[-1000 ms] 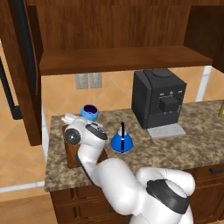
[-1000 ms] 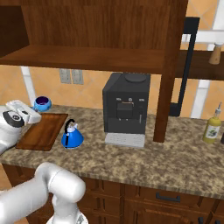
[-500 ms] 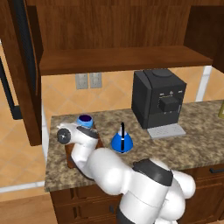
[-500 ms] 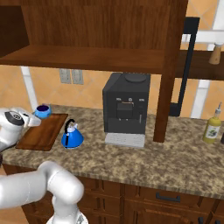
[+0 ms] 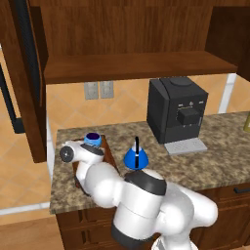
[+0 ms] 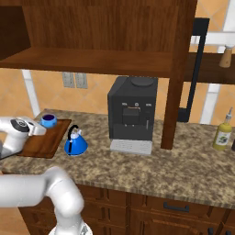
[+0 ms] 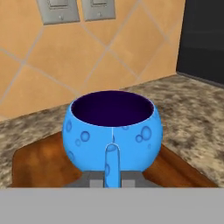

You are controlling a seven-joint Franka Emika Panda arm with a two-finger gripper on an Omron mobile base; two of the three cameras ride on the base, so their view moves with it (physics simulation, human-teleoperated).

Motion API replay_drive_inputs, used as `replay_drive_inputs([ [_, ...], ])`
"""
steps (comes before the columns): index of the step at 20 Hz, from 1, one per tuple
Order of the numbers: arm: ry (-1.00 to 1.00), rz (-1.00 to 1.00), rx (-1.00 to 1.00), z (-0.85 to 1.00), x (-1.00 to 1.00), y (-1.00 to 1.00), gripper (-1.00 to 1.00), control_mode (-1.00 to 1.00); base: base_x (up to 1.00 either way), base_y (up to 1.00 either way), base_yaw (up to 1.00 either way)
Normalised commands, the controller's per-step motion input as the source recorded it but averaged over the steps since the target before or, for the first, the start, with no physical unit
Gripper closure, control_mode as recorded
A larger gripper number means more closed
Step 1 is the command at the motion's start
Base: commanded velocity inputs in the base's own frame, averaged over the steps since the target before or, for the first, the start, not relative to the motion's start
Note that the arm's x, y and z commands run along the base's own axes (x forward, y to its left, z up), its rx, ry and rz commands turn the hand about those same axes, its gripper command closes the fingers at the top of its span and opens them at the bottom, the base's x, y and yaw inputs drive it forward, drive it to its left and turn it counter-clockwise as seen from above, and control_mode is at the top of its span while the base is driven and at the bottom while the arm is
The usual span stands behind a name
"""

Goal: Pick the kettle from the counter and place it on the tray. Then pick the mug from the cabinet and place it on the tray. Then close the cabinet doors.

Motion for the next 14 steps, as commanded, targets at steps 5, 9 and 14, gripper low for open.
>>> replay_drive_inputs([
  [5,0.0,-0.04,-0.01,-0.37,0.5,0.08,1.0,-1.0,0.0,0.0,0.0],
  [9,0.0,-0.01,0.0,-0.32,0.26,0.16,1.0,-1.0,0.0,0.0,0.0],
  [14,0.05,0.0,0.0,-0.34,0.02,0.26,1.0,-1.0,0.0,0.0,0.0],
])
